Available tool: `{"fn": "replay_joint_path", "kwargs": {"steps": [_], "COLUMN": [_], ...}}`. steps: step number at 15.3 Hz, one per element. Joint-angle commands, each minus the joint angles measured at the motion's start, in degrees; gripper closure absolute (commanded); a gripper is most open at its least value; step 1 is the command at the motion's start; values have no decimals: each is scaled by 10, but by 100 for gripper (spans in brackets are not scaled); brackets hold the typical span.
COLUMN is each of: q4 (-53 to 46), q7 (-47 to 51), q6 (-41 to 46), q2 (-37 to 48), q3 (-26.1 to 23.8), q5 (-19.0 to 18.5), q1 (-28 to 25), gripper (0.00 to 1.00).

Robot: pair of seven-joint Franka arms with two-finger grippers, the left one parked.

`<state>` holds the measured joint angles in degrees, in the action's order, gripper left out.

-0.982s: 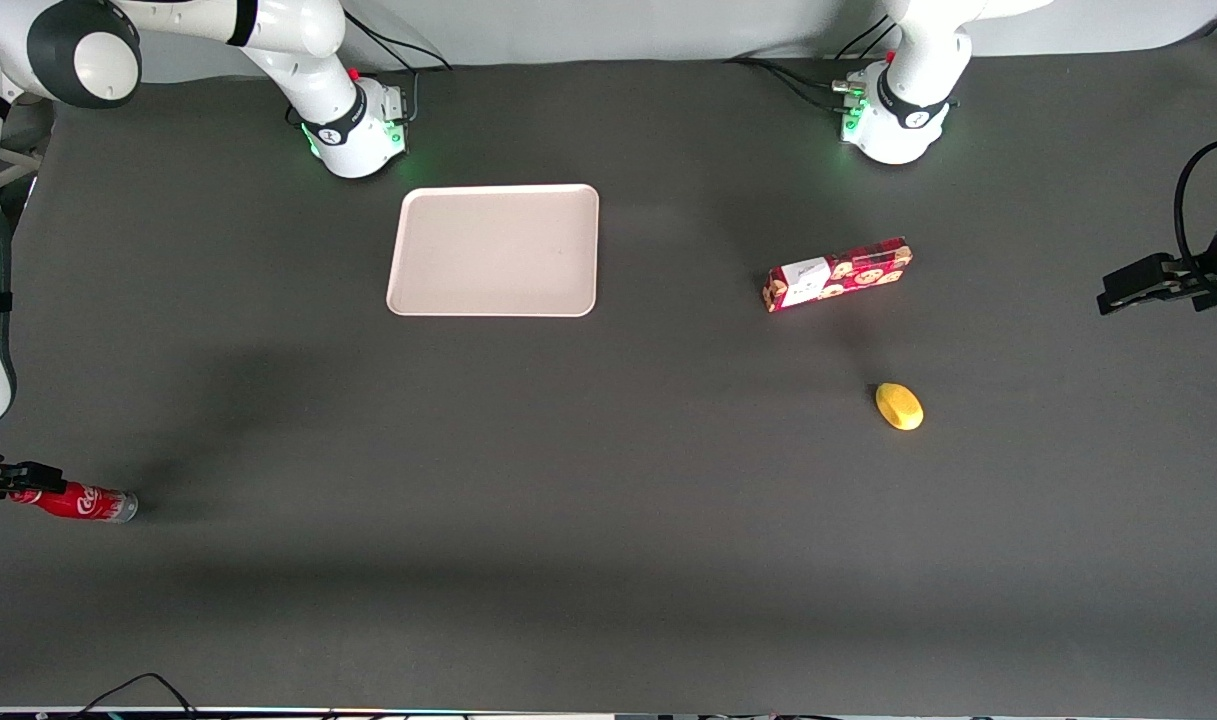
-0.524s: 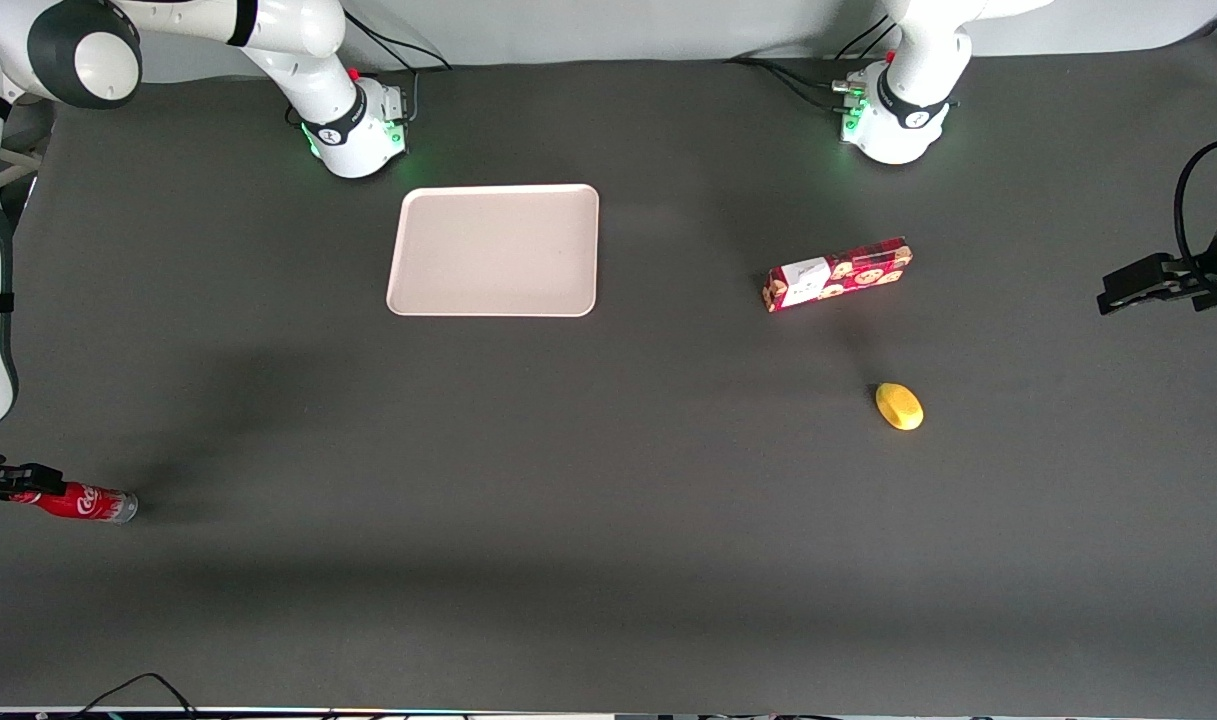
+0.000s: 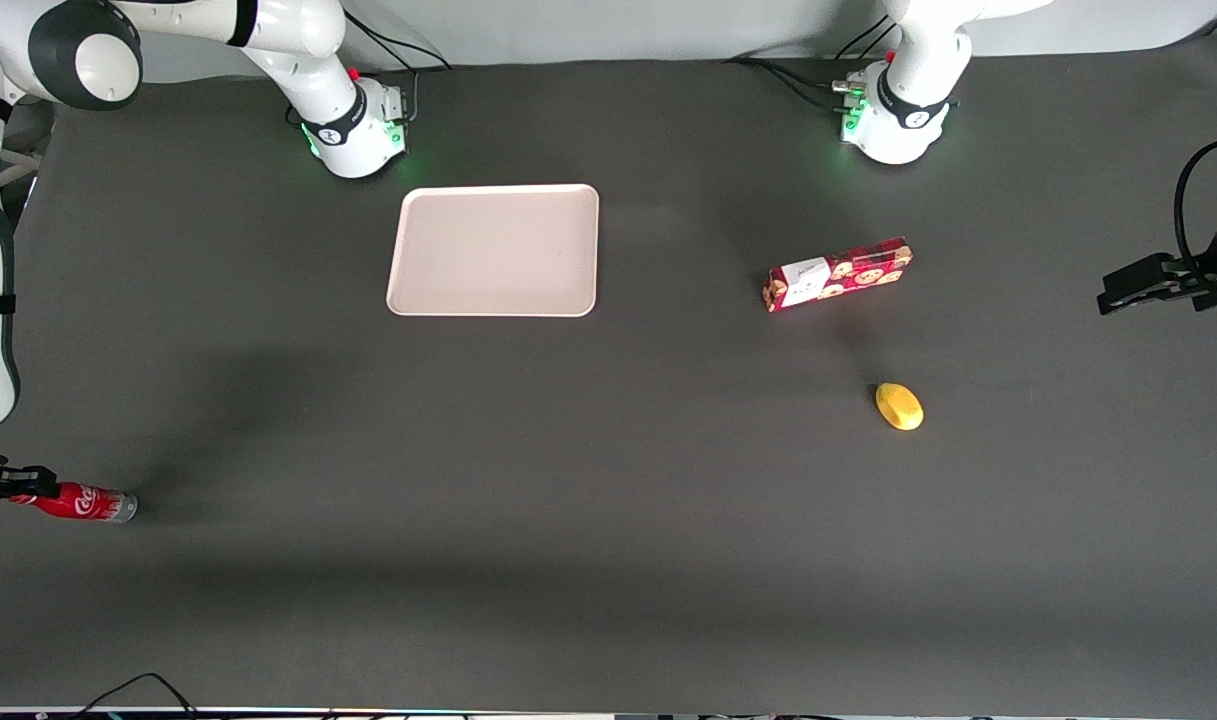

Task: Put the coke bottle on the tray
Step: 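Lower the open right gripper around the bottle neck and close it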

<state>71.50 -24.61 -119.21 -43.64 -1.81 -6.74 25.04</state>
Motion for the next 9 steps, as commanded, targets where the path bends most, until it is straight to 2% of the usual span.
{"fn": "replay_joint_path", "kwargs": {"steps": [1,5,7,9], "q4": [-17,-17,-17,-16], "q7": [-2,-1,7,19], "q6": [-1,-1,-1,2], "q2": [-8,-8,-7,5], "q3": [-3,-3,-4,-6], "q5": [-1,-1,-1,1], "q1": [0,0,0,-7], "gripper": [64,67,80,98]}}
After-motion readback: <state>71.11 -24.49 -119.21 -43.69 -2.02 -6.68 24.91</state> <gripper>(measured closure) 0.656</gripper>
